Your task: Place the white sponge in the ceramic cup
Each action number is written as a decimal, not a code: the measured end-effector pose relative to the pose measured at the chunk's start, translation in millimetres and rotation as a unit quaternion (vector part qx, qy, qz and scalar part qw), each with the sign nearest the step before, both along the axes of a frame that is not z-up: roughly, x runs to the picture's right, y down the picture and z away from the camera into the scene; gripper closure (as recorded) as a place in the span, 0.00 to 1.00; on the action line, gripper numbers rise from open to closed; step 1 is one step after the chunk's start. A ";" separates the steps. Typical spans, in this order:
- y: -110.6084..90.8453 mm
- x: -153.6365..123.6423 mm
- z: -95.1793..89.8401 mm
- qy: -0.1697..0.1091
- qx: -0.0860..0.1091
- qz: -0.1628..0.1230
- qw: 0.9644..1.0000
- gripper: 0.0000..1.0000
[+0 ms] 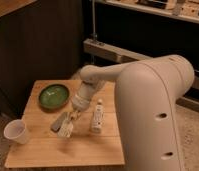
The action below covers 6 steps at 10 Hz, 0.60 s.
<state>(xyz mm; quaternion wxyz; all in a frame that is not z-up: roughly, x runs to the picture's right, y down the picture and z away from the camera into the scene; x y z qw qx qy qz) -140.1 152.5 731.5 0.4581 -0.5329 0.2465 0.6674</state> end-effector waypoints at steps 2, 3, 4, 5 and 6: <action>0.2 -13.3 -6.3 -0.040 -0.002 0.006 0.999 1.00; -0.1 -17.2 -6.9 -0.045 -0.002 0.008 0.999 1.00; 1.3 -22.7 -6.6 -0.052 -0.002 0.007 0.999 1.00; 2.7 -34.6 -5.0 -0.062 -0.002 0.004 0.998 1.00; 2.8 -54.0 -1.1 -0.075 -0.001 0.000 0.997 1.00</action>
